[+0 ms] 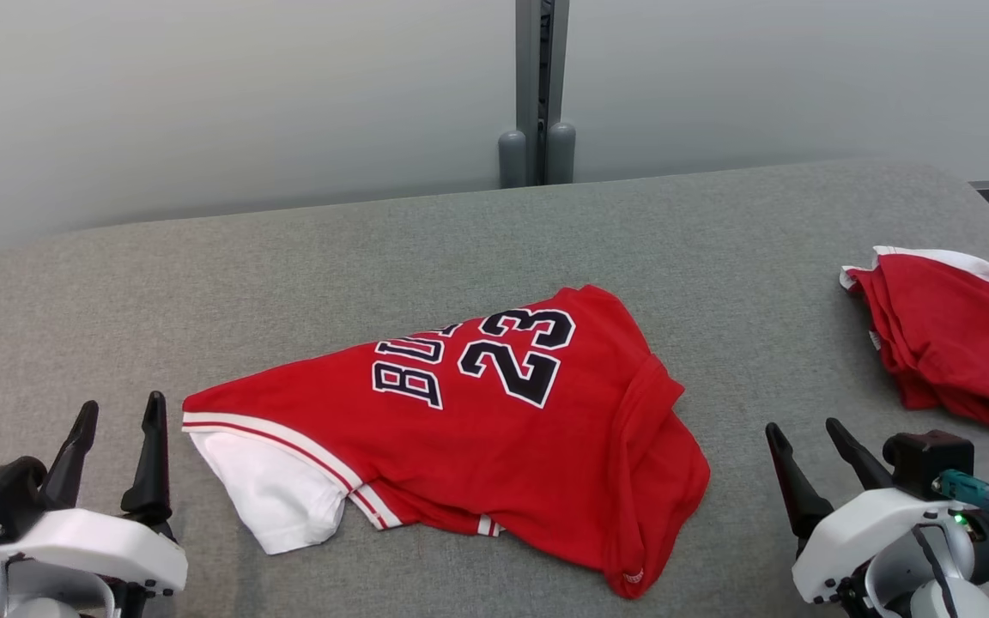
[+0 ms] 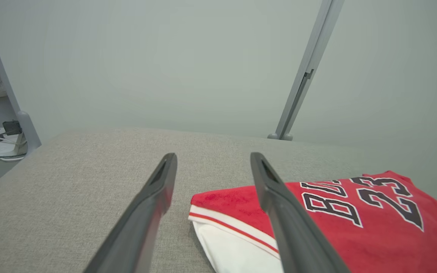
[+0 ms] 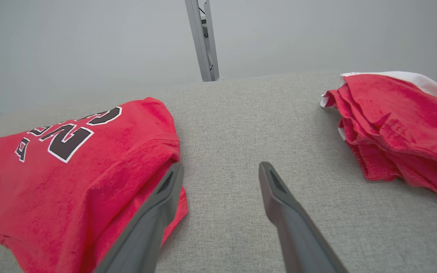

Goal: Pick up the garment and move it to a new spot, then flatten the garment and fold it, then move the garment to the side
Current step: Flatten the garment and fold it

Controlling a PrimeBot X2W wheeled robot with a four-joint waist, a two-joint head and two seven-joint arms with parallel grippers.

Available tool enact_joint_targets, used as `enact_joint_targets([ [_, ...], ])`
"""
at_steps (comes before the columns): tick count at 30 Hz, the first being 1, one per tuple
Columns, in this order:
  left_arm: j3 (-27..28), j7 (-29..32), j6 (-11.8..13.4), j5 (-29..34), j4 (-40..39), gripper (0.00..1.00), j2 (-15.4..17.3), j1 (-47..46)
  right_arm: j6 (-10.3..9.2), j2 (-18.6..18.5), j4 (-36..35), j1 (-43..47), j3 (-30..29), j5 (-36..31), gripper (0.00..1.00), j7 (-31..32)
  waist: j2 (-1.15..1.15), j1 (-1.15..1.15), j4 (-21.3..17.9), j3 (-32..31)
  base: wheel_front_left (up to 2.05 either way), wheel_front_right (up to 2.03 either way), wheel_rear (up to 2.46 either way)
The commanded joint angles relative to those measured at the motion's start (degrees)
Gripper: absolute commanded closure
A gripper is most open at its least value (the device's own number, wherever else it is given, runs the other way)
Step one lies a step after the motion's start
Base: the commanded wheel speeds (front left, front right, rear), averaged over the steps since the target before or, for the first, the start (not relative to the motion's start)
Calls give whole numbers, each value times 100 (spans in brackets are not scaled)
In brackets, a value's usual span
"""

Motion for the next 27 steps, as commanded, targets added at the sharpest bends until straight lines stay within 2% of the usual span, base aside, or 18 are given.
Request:
enact_joint_targets([
  [1,198,-31,126,245,-280,0,-79,163,-1,-3,-26,92,-21,25,0,-52,0,0,42,0,0,0,0],
  [4,576,-29,262,652,-851,0,-419,658,-1,-4,-33,145,-37,21,0,-83,0,0,102,-9,0,0,0],
  [9,727,-32,128,1038,-1166,0,-727,977,-1,-18,-47,107,110,60,0,-37,0,0,174,-56,0,0,0],
  [14,823,-33,25,1203,-1185,0,-851,1063,-1,-37,3,46,295,122,0,-58,0,0,235,-88,0,0,0],
  [20,797,-33,-86,1281,-1101,0,-964,992,-1,46,200,-139,922,239,0,50,0,0,415,-66,0,0,0],
  [27,744,-34,-184,1291,-929,0,-1034,887,-1,149,787,-341,1271,303,0,645,0,0,702,-44,0,0,0],
])
